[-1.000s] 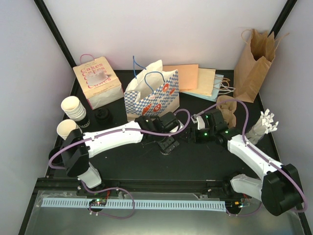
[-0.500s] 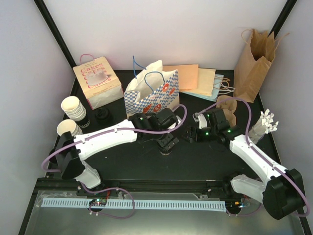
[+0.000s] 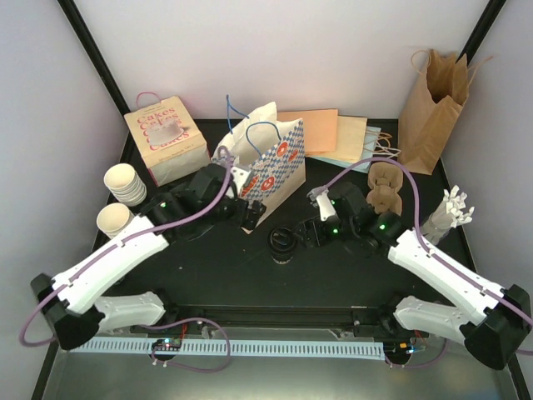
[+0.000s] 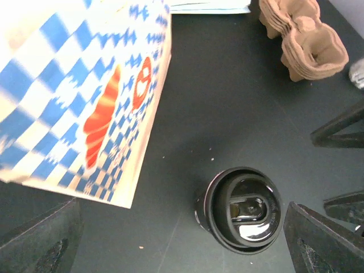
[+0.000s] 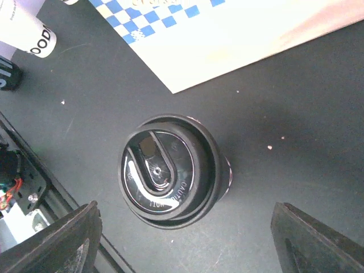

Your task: Pack the takeout coffee

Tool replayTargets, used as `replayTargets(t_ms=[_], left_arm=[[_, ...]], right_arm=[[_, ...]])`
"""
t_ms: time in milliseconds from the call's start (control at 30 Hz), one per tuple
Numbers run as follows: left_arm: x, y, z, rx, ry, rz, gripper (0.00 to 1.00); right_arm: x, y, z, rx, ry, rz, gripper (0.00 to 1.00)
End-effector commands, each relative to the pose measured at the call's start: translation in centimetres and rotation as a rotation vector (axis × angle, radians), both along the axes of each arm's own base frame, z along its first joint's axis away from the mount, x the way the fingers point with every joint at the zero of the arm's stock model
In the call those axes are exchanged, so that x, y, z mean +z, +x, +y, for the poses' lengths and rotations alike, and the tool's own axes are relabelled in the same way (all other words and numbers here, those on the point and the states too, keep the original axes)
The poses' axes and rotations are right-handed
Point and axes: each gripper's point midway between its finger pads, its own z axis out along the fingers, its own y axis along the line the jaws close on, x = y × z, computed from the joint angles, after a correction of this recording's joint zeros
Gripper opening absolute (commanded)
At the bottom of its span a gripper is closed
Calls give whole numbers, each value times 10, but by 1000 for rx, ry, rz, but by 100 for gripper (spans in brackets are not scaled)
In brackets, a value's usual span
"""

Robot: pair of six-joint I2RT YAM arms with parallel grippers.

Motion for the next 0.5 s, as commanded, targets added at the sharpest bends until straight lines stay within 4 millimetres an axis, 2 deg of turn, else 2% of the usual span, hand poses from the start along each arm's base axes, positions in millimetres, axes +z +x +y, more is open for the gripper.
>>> replayTargets(t_ms=[0, 67, 100, 233, 467], left_arm=[[-1, -2, 12, 56, -172, 34, 99], [-3, -5, 17, 60, -199, 10, 99], [-5, -7, 19, 59, -208, 1, 99], [-17, -13, 24, 55, -245, -17, 99], [-40, -14, 26, 78, -296, 65, 99]], right_arm=[[18, 5, 2, -15, -58, -127, 89], [17, 4, 6, -5, -74, -139, 98], [18, 4, 6, -5, -82, -146, 100], [15, 5, 6, -6, -131, -161, 100], [9, -2, 22, 28, -219, -165, 100]])
